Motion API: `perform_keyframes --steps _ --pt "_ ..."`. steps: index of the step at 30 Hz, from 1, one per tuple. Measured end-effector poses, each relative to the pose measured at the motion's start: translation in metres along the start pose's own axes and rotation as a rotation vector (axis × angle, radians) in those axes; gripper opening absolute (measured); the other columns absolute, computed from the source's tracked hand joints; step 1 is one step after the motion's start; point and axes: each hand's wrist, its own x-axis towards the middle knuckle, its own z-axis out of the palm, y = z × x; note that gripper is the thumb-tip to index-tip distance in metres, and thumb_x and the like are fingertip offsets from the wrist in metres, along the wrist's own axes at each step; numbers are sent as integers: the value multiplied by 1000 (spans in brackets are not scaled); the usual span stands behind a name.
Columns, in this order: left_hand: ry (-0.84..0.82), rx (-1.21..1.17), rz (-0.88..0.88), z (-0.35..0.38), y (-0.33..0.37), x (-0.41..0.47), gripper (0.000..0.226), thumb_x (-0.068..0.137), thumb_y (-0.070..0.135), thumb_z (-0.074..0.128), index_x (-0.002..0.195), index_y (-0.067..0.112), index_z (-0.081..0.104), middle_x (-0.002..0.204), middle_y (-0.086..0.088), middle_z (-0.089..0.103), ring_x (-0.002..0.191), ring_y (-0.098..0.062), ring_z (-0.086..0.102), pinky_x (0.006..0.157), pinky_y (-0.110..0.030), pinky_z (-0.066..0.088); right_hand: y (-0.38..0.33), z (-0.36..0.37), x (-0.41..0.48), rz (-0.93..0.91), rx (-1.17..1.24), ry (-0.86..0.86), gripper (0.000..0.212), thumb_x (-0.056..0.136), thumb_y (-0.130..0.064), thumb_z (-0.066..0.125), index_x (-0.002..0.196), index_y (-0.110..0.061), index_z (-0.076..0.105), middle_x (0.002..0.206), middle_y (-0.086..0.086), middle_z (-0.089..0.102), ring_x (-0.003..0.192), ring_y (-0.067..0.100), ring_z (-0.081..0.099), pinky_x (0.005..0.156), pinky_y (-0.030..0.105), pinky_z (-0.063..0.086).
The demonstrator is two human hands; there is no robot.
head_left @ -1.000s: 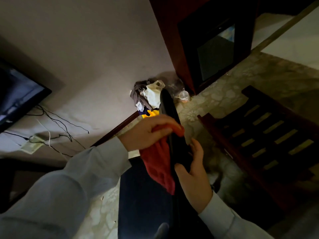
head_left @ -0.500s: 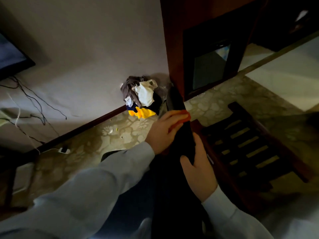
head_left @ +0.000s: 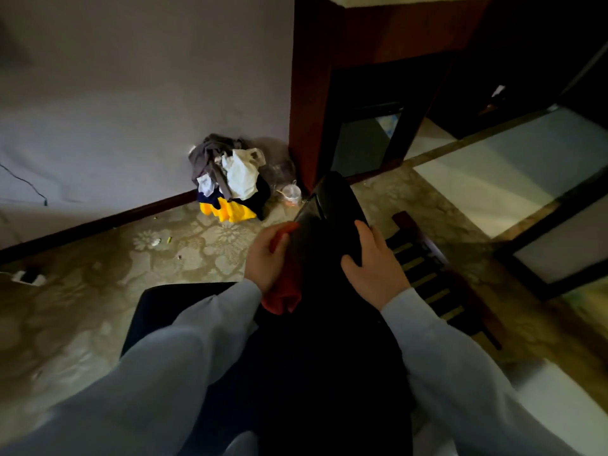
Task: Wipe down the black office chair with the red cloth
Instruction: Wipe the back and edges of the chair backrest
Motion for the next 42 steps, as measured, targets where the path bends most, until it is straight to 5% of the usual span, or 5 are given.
perform_keyframes --steps 15,19,28,34,42 --pt "-121 156 -144 47 10 88 35 97 15 47 132 15 53 131 -9 56 121 -24 50 83 -10 28 -20 2 22 13 -524 5 66 96 -36 41 149 -26 3 155 18 -8 131 41 27 92 43 41" --pt "-173 212 -77 42 -2 78 36 95 15 51 131 19 55 131 -8 57 120 -24 52 97 -22 34 -20 3 23 14 -501 22 63 95 -36 41 149 -28 7 154 17 -7 129 41 28 91 43 41" --pt "-377 203 304 16 -2 18 32 91 20 48 118 17 65 123 1 60 113 -7 53 99 -14 36 -20 -1 24 6 -434 19 58 97 -35 38 148 -29 12 156 14 -3 132 40 26 92 42 40" --pt "2 186 0 22 3 64 29 91 16 50 116 18 66 120 -7 63 114 -22 55 97 -21 36 -23 1 26 -7 -410 42 56 97 -34 38 148 -28 15 156 12 -1 132 39 27 92 41 40" --pt "-135 402 -114 52 23 74 33 94 17 49 125 17 60 133 -9 53 119 -28 51 95 -31 38 -20 -4 29 8 -334 25 52 98 -33 39 146 -28 21 156 12 1 132 40 27 96 45 37"
